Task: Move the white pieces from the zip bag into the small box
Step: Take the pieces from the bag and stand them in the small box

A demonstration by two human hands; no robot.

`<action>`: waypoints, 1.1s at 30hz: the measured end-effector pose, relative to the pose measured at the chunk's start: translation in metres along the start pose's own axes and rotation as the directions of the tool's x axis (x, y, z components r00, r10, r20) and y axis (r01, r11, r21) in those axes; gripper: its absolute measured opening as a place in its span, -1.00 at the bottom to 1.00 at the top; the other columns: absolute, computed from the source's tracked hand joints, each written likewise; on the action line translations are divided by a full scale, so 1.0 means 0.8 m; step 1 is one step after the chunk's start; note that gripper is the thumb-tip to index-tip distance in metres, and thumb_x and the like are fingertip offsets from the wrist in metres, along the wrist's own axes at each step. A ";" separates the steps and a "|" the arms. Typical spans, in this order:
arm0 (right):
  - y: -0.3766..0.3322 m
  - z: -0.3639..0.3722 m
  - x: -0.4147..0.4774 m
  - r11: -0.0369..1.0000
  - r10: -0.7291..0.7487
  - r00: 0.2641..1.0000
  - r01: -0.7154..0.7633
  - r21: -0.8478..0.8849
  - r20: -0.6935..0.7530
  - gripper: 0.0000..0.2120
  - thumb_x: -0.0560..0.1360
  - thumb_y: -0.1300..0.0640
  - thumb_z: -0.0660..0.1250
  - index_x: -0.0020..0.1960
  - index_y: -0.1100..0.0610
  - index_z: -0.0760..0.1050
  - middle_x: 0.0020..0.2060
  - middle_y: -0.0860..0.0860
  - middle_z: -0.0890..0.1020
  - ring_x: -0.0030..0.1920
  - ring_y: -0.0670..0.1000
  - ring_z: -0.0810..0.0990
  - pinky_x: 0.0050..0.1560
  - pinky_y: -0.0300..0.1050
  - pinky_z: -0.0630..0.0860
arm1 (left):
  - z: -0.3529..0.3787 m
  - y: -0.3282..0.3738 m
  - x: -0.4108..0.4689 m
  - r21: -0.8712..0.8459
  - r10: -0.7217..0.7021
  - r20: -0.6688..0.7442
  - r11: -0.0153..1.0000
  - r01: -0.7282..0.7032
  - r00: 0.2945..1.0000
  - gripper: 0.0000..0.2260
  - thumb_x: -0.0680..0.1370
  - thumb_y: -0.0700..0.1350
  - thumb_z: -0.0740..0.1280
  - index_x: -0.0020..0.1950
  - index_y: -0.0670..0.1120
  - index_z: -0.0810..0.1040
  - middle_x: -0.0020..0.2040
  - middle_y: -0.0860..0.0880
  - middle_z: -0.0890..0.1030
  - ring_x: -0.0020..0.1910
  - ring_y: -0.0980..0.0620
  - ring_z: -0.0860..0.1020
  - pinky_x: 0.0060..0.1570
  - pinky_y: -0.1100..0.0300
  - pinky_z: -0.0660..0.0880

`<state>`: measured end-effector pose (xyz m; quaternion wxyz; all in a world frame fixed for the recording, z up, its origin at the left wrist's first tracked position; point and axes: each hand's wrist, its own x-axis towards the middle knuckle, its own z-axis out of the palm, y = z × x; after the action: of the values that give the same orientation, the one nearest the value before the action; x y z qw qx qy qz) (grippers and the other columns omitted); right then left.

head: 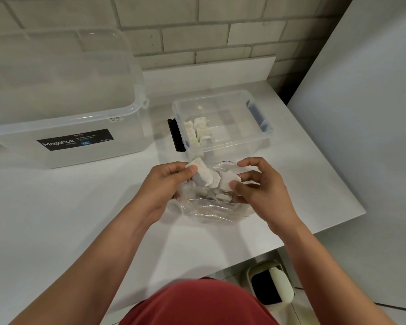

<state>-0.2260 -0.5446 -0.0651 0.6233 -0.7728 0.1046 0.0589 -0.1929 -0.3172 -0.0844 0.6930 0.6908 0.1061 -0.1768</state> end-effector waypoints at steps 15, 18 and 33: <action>-0.009 0.044 -0.003 0.990 -0.005 1.000 0.000 0.144 0.031 -0.79 0.39 0.24 0.63 0.00 0.07 0.74 -0.04 -0.02 0.77 0.00 0.03 0.75 0.09 0.11 0.69 | -0.003 0.000 0.002 -0.119 -0.064 -0.028 0.991 0.060 0.998 -0.81 0.56 0.01 0.45 0.06 -0.07 0.74 -0.15 0.00 0.69 -0.25 0.04 0.53 -0.31 0.18 0.32; -0.011 0.053 -0.002 0.993 -0.001 0.998 0.008 0.114 -0.066 -0.72 0.31 0.20 0.69 -0.03 0.11 0.72 -0.08 -0.03 0.76 -0.08 -0.01 0.76 0.01 -0.02 0.69 | 0.001 0.000 -0.001 -0.104 -0.047 -0.018 0.994 0.045 0.999 -0.80 0.57 0.02 0.44 0.05 -0.08 0.75 -0.15 0.00 0.71 -0.34 0.08 0.55 -0.35 0.22 0.33; -0.067 -0.003 0.037 0.645 -0.072 0.927 0.324 -0.692 0.367 -0.92 0.45 0.13 0.49 -0.11 -0.04 0.71 -0.23 -0.23 0.69 -0.13 -0.34 0.60 -0.11 -0.37 0.45 | 0.005 0.006 -0.005 0.340 0.119 0.092 0.929 -0.144 0.989 -0.82 0.43 0.02 0.59 0.02 0.13 0.76 -0.13 0.32 0.68 -0.13 0.27 0.60 -0.19 0.33 0.45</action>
<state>-0.1850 -0.5384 -0.0201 0.2659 -0.9462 -0.1126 0.1458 -0.1950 -0.3209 -0.0785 0.5745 0.8007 0.0027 -0.1698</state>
